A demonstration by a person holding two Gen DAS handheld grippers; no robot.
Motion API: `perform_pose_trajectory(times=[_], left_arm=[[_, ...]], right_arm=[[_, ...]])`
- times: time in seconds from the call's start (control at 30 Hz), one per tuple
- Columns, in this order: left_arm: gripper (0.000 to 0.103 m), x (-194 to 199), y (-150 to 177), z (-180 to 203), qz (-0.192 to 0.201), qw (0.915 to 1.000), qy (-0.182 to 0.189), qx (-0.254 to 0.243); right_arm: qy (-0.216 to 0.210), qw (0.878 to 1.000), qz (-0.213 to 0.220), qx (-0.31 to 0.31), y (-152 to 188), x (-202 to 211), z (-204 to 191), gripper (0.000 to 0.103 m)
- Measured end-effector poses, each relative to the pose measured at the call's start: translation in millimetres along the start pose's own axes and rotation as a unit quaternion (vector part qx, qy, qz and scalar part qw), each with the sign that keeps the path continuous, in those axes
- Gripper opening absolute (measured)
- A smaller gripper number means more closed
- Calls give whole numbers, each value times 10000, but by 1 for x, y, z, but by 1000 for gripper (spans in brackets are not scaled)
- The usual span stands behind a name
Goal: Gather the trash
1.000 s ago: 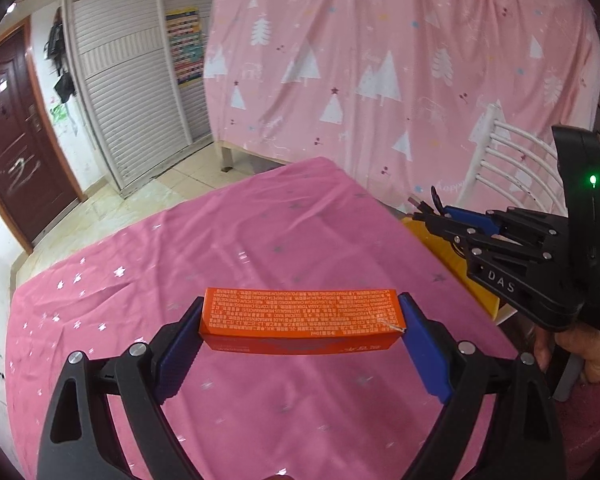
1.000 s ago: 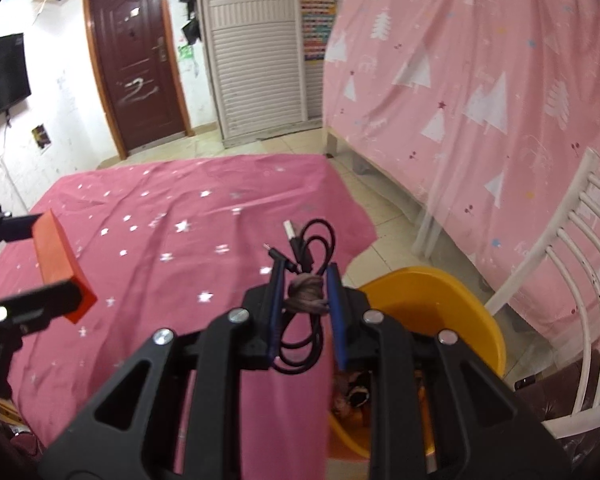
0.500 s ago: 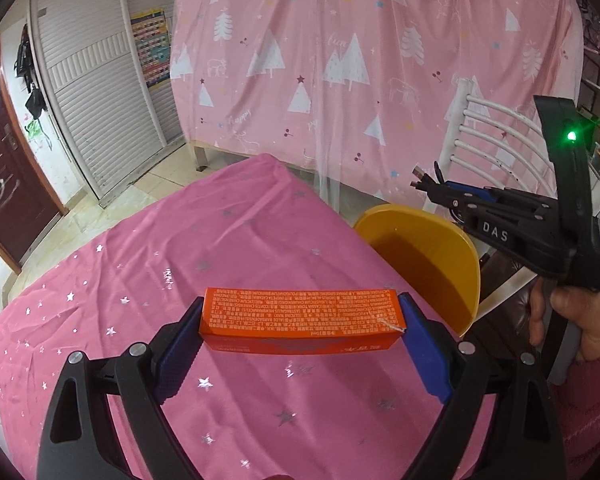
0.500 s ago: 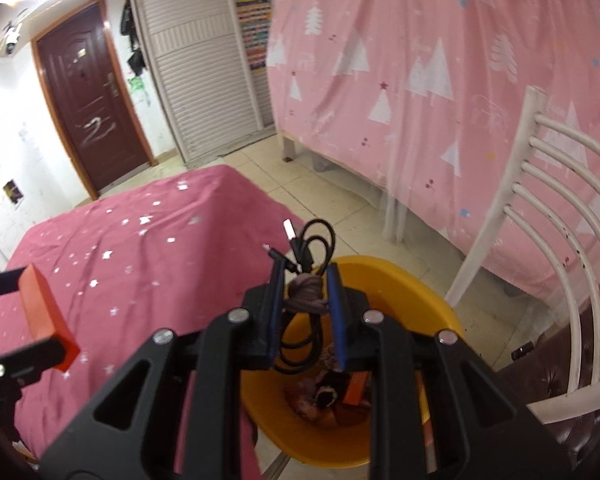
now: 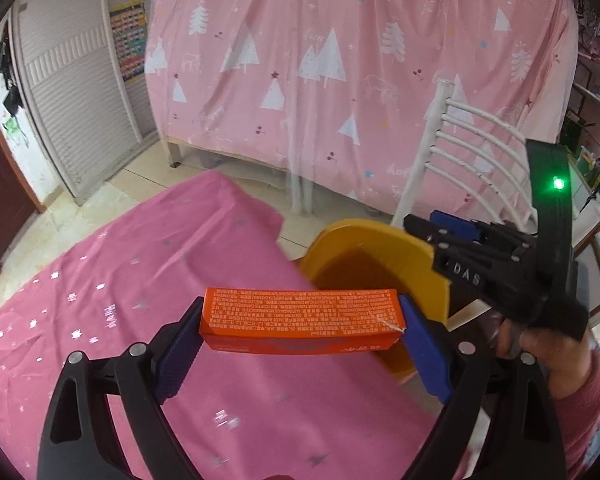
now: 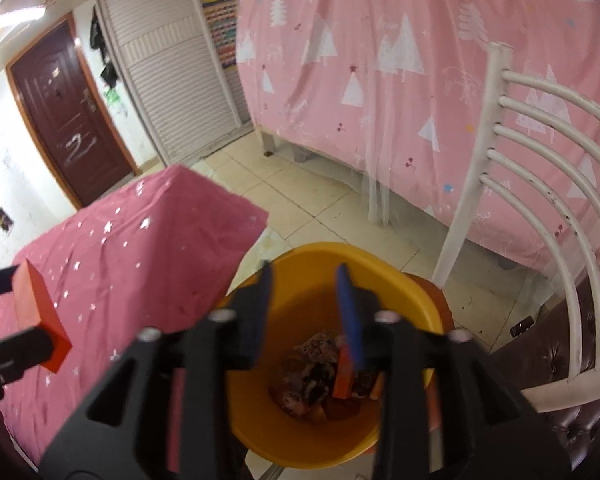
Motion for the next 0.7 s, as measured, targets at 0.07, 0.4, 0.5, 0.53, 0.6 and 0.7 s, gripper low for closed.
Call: perform_pose_trajectory(times=[0.07,0.4,0.5,0.53,0.6,0.7], left_arm=[[85,-8,-6,9,-42,10000,64,-11],[87,-53,-20,54,-292,9988,315,-242],[91,-61,-19,61,-368,9982,377,-277],[93,-62,-18,62,-378,9981,389,-288],[94,-63,-18,63,-383,9981,377,-300],[95,-58,-17,61,-307,9983,369,-318]], right_arm=[[11,9999,68,-121,-2,5,9,43],[158,9961,374,-786,-9,24,55,43],[122,9956,404,-839,-10,25,56,43],[105,9956,402,-836,-11,25,55,43],[61,9959,387,-810,-11,24,52,43],[30,9962,403,-777,-11,25,48,52]])
Point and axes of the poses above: each gripper's, at about its wrist camera, not at the fingertips, and x roughly against the way its jaws point, z to its right, y to its underside, the point moved 1 cm from there along -x, roughly the way its jaws point, and after that the axes turned 5 degrees about -x, right-handed, at the moved point
